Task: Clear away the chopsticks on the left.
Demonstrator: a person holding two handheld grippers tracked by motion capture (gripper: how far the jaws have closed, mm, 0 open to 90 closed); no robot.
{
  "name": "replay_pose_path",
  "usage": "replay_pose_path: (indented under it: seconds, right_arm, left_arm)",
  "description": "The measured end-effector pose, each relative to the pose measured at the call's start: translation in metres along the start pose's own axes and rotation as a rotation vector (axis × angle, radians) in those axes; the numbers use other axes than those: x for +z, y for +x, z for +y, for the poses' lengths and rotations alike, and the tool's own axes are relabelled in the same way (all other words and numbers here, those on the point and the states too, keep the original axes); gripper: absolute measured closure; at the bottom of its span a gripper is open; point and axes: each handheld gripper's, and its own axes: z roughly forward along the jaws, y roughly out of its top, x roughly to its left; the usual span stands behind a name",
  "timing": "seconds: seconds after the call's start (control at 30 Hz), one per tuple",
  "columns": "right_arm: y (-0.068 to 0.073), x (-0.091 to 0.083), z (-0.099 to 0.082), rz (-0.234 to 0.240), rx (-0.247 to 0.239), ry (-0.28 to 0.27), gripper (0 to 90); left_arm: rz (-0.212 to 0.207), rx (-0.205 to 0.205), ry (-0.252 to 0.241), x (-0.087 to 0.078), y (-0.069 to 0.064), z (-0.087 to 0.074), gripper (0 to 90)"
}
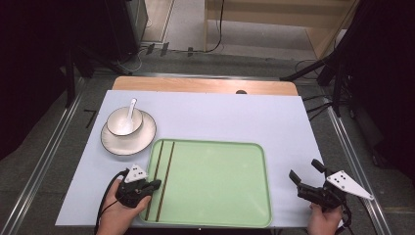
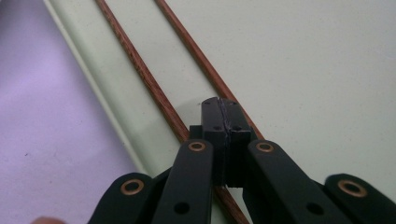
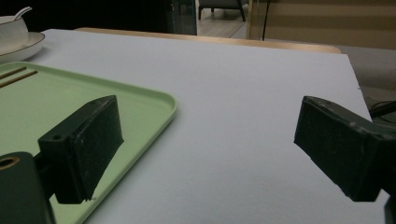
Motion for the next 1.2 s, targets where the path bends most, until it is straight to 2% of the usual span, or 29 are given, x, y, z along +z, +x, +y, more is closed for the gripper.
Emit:
replay_pose_path:
  seconds: [0.17,0.33,0.57,0.67,0.77,0.9,1.0,1.07,1.1,1.13,1.2]
  right_arm:
    - [0.001,0.000,0.000,0.001,0.003,0.004,7.6]
    - [0.001,0.000,0.000,-0.001,0.002,0.002,7.6]
    - [0.000,0.000,0.000,0.001,-0.001,0.002,7.6]
    - [0.000,0.000,0.000,0.000,-0.002,0.000,7.6]
    - [0.000,0.000,0.000,0.000,-0.002,0.000,7.6]
    - [0.000,0.000,0.000,0.000,-0.002,0.000,7.6]
    - [0.000,0.000,0.000,0.000,-0.002,0.000,7.6]
    - [0.000,0.000,0.000,0.000,-0.001,0.001,7.6]
    - [0.000,-0.001,0.000,0.000,-0.001,0.000,7.6]
    - [0.000,-0.001,0.000,0.000,0.000,0.001,7.6]
    - [0.000,-0.001,0.000,-0.001,0.001,0.001,7.6]
  left_arm:
    - [-0.008,-0.004,-0.002,0.000,0.001,0.000,90.0]
    - [-0.023,0.009,-0.015,-0.002,0.002,0.001,87.8]
    - [-0.062,-0.021,-0.066,-0.010,0.012,0.003,75.5]
    - [-0.074,-0.028,-0.103,-0.016,0.017,0.004,67.0]
    - [-0.089,-0.044,-0.158,-0.024,0.025,0.005,54.3]
    - [-0.103,-0.045,-0.240,-0.036,0.034,0.005,30.8]
    - [-0.145,-0.053,-0.282,-0.042,0.043,0.003,13.2]
    - [-0.173,-0.053,-0.300,-0.046,0.048,0.002,7.8]
    - [-0.181,-0.040,-0.321,-0.048,0.051,0.000,3.3]
    - [-0.181,-0.040,-0.321,-0.048,0.051,0.000,0.0]
    - [-0.152,-0.042,-0.364,-0.056,0.058,-0.002,0.0]
